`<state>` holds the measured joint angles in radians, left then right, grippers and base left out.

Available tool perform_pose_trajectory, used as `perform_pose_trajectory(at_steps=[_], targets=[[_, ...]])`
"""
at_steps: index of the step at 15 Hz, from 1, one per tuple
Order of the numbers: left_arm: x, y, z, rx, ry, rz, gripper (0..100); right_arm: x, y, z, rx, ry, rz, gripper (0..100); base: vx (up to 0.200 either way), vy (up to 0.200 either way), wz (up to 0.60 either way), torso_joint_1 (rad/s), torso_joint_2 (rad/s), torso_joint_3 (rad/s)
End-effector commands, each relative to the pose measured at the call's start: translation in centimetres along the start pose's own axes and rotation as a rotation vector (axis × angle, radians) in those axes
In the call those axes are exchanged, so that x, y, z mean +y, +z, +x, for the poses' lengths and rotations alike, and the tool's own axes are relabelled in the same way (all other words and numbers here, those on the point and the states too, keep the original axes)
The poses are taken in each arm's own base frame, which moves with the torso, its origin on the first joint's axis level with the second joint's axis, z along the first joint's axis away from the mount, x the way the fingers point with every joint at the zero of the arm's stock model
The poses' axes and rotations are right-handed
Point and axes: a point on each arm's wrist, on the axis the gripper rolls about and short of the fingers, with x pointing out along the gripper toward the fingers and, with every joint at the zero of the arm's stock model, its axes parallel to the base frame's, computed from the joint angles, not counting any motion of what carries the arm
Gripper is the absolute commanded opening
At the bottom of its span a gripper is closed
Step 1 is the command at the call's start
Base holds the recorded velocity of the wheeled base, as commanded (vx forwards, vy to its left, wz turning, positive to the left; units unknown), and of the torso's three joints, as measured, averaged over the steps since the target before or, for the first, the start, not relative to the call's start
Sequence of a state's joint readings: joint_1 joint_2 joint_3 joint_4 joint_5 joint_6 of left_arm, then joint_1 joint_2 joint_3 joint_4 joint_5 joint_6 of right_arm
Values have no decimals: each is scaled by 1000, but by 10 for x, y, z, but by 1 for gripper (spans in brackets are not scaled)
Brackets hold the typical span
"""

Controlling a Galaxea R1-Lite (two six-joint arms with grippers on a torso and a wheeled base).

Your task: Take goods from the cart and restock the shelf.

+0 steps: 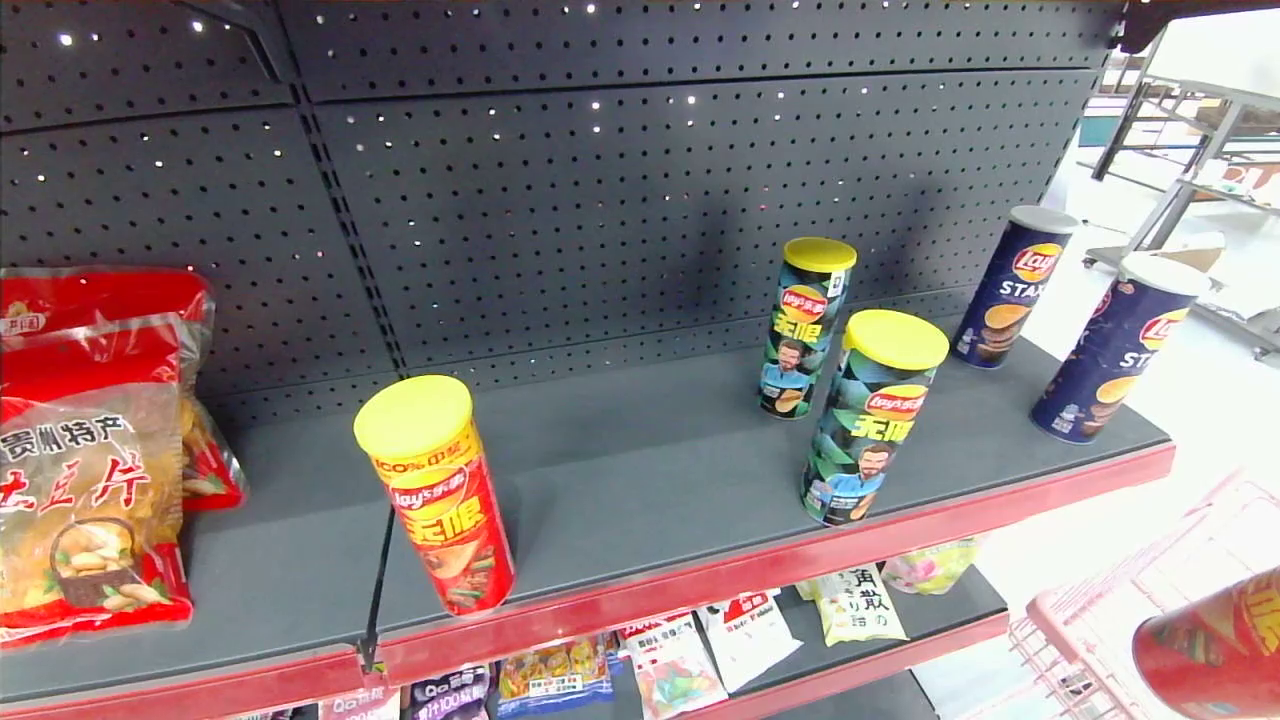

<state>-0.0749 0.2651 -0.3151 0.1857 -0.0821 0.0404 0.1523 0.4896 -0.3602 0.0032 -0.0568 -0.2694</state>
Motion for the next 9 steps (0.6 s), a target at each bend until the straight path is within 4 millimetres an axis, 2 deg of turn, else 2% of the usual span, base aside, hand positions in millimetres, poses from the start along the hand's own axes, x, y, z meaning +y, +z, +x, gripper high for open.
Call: perform_pose_trajectory(at_steps=[1, 4, 9], targets=[[-1, -14, -12, -39, 4, 7, 100, 0, 1, 0, 1, 1, -1, 0, 0, 0, 0, 0, 0, 0], [-2, -17, -11, -22, 3, 26, 100, 0, 0, -3, -15, -6, 3, 0, 0, 0, 0, 0, 0, 0], [-2, -19, -11, -16, 3, 39, 100, 0, -1, -4, -19, -4, 8, 0, 0, 0, 600, 2, 0, 1]])
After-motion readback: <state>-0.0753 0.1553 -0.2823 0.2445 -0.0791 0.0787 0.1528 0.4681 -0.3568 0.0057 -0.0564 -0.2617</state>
